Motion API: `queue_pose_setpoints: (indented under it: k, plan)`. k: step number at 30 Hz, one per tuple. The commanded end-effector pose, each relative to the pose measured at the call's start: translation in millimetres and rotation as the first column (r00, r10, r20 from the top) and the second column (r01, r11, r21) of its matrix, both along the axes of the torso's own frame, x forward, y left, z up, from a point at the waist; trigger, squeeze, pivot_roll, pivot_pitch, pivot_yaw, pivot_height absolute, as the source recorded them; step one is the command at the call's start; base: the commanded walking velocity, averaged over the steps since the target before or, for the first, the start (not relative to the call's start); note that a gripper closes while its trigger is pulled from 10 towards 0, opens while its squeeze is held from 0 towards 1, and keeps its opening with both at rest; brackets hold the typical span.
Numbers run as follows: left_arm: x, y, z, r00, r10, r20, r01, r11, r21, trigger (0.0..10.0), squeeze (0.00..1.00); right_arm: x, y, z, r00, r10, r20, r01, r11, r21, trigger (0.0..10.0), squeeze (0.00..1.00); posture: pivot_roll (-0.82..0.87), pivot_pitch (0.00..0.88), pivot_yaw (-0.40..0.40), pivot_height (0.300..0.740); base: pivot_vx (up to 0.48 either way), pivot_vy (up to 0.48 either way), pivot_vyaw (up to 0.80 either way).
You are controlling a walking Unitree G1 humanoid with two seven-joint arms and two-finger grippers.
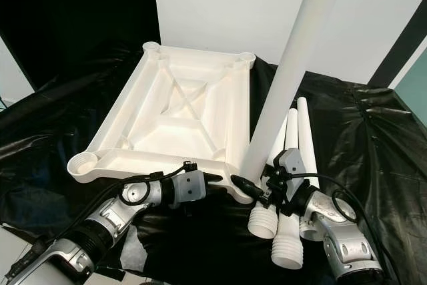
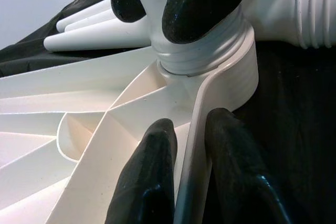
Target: Building children table
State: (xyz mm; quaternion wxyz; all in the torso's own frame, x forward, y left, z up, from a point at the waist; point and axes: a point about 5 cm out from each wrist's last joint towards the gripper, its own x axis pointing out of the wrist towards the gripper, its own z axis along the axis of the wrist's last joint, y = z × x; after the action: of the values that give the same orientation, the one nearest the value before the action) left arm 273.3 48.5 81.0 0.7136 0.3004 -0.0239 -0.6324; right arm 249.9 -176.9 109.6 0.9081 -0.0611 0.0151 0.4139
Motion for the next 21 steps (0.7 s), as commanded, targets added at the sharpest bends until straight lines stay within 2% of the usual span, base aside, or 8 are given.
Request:
queue_pose_setpoints:
  k: [1, 2, 5, 13, 14, 15, 16, 21]
  plan:
    - [-18.5, 6.7, -30, 0.987, -0.085, -0.136, 0.105, 0.984, 0.144, 10.0, 0.0, -1.6, -8.9, -7, 0.992, -0.126, -0.013, 0.126, 0.992, 0.02, 0.0, 0.0, 0.23, 0.0, -0.093, 0.74, 0.0, 0.0, 0.0]
    - [-18.5, 6.7, -30, 0.987, -0.085, -0.136, 0.105, 0.984, 0.144, 10.0, 0.0, -1.6, -8.9, -7, 0.992, -0.126, -0.013, 0.126, 0.992, 0.02, 0.0, 0.0, 0.23, 0.0, -0.093, 0.74, 0.0, 0.0, 0.0]
    - [-18.0, 6.7, -29, 0.988, -0.079, -0.134, 0.098, 0.985, 0.142, 10.0, 0.0, -8.9, -12.7, -9, 0.845, -0.522, 0.116, 0.511, 0.852, 0.116, 0.0, 0.0, 0.24, 0.0, -0.098, 0.74, 0.0, 0.0, 0.0]
    - [-19.9, 10.2, -30, 0.987, -0.077, -0.14, 0.097, 0.984, 0.146, 10.0, 0.0, -23.6, -8.8, -18, 0.788, -0.605, 0.115, 0.597, 0.796, 0.098, 0.0, 0.0, 0.23, 0.0, -0.087, 0.74, 0.0, 0.0, 0.0]
    - [-20.2, 10.5, -31, 0.987, -0.08, -0.141, 0.101, 0.984, 0.149, 10.0, 0.0, -21.4, -6.3, -18, 0.796, -0.595, 0.108, 0.586, 0.804, 0.104, 1.9, 0.0, 0.23, 0.0, -0.084, 0.74, 0.0, 0.0, 0.0]
    - [-20.1, 10.0, -31, 0.987, -0.082, -0.141, 0.103, 0.983, 0.15, 10.0, 0.0, -19.1, -2.6, -18, 0.809, -0.58, 0.101, 0.571, 0.814, 0.106, 6.2, 0.0, 0.23, 0.0, -0.083, 0.74, 0.0, 0.0, 0.0]
    - [-19.7, 9.2, -30, 0.986, -0.084, -0.14, 0.105, 0.983, 0.15, 10.0, 0.0, -17.5, 1.1, -18, 0.82, -0.564, 0.095, 0.555, 0.825, 0.104, 8.0, 0.0, 0.23, 0.0, -0.083, 0.74, 0.0, 0.0, 0.0]
    - [-19.2, 8.2, -29, 0.986, -0.086, -0.14, 0.107, 0.983, 0.149, 10.0, 0.0, -16.1, 4.2, -18, 0.825, -0.558, 0.086, 0.548, 0.828, 0.116, 10.0, 0.0, 0.23, 0.0, -0.082, 0.74, 0.0, 0.0, 0.0]
